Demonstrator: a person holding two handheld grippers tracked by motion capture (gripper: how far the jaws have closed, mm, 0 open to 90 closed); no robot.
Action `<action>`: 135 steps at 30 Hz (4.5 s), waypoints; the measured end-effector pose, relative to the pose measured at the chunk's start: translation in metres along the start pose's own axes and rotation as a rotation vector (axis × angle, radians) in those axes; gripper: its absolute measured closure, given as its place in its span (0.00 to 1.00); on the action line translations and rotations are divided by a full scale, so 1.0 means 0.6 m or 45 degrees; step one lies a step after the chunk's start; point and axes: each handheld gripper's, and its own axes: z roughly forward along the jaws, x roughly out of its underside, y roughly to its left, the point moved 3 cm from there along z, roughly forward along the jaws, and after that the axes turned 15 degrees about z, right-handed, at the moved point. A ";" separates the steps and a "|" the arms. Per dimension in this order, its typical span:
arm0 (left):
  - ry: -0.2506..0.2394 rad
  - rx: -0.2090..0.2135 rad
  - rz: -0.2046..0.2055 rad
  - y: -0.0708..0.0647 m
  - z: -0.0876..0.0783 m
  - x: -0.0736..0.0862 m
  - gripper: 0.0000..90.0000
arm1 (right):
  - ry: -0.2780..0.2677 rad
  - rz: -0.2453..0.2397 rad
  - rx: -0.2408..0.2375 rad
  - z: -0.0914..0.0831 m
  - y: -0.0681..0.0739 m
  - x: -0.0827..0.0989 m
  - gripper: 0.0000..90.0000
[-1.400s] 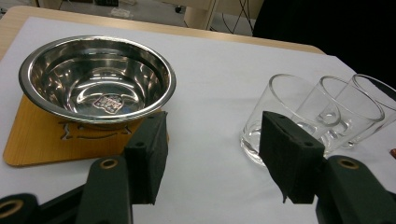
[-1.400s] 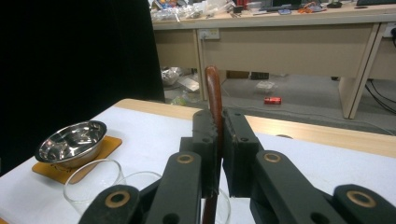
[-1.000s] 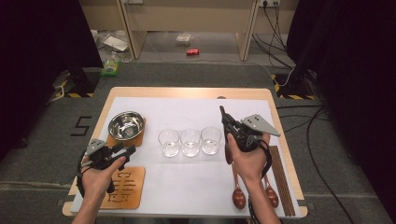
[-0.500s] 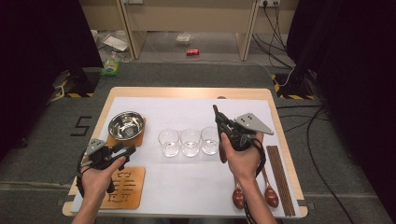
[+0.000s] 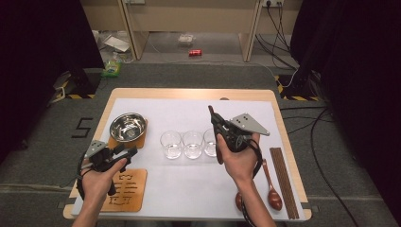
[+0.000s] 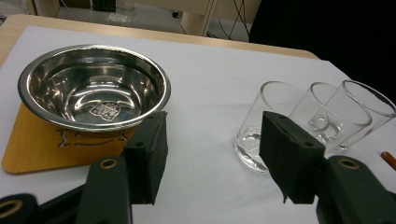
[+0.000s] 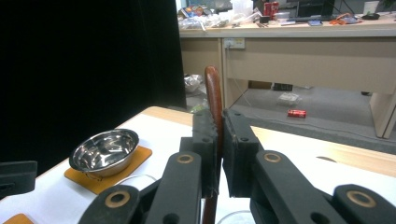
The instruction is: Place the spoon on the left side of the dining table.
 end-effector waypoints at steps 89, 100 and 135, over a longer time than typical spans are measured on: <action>-0.281 0.453 0.081 -0.207 0.106 -0.291 0.83 | 0.057 -0.025 -0.136 0.022 0.047 0.019 0.73; -0.336 0.377 0.114 -0.178 0.083 -0.301 0.83 | 0.101 -0.068 -0.093 0.007 0.016 0.031 0.51; -0.360 0.179 0.125 -0.075 0.045 -0.293 0.83 | 0.025 -0.144 0.087 -0.038 -0.069 0.042 0.58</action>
